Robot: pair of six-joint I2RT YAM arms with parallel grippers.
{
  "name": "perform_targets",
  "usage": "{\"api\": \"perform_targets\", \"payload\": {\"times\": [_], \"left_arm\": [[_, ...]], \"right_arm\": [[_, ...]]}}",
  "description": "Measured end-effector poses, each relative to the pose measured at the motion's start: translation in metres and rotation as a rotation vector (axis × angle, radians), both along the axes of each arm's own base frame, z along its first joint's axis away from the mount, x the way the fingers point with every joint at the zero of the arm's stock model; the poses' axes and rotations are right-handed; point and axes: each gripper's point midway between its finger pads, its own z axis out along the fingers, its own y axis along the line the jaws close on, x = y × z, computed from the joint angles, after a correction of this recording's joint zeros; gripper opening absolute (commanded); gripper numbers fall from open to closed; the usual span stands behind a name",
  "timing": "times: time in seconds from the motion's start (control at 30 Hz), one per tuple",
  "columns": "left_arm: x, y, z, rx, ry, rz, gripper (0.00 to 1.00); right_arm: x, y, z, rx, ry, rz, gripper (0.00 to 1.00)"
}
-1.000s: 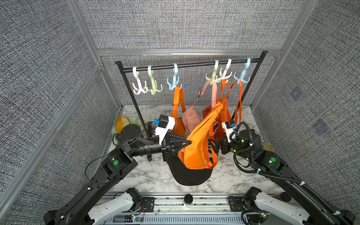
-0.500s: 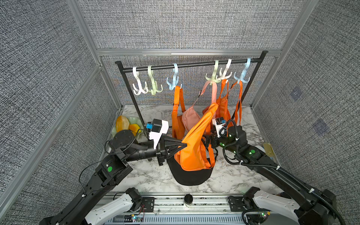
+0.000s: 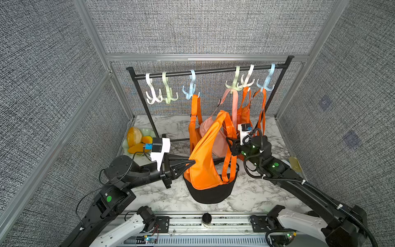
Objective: Hang the bag on a hook
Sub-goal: Hang the bag on the hook.
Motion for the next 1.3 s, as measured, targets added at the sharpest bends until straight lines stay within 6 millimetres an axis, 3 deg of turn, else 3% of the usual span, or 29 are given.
{"api": "perform_targets", "payload": {"times": [0.1,0.27,0.5,0.7,0.93,1.13,1.3], "left_arm": [[-0.001,0.007,0.003,-0.015,-0.009,0.030,0.00],[0.008,0.011,-0.004,-0.007,0.006,0.088,0.00],[0.028,0.020,-0.015,-0.012,0.019,0.217,0.00],[0.035,0.043,-0.037,-0.062,-0.026,0.344,0.00],[0.016,0.099,-0.012,-0.260,-0.158,0.493,0.00],[0.015,0.115,-0.007,-0.279,-0.183,0.561,0.00],[0.014,0.120,-0.004,-0.260,-0.199,0.584,0.00]], "right_arm": [[-0.003,-0.008,0.009,0.005,-0.024,-0.018,0.00],[-0.009,-0.014,0.019,-0.007,-0.044,-0.014,0.00],[-0.009,0.001,0.045,-0.013,-0.070,0.060,0.00],[-0.002,0.052,0.089,-0.057,-0.113,0.166,0.00],[0.011,0.098,0.145,-0.104,-0.206,0.212,0.00],[0.035,0.141,0.179,-0.116,-0.261,0.257,0.00],[0.045,0.188,0.192,-0.119,-0.279,0.328,0.00]]}}
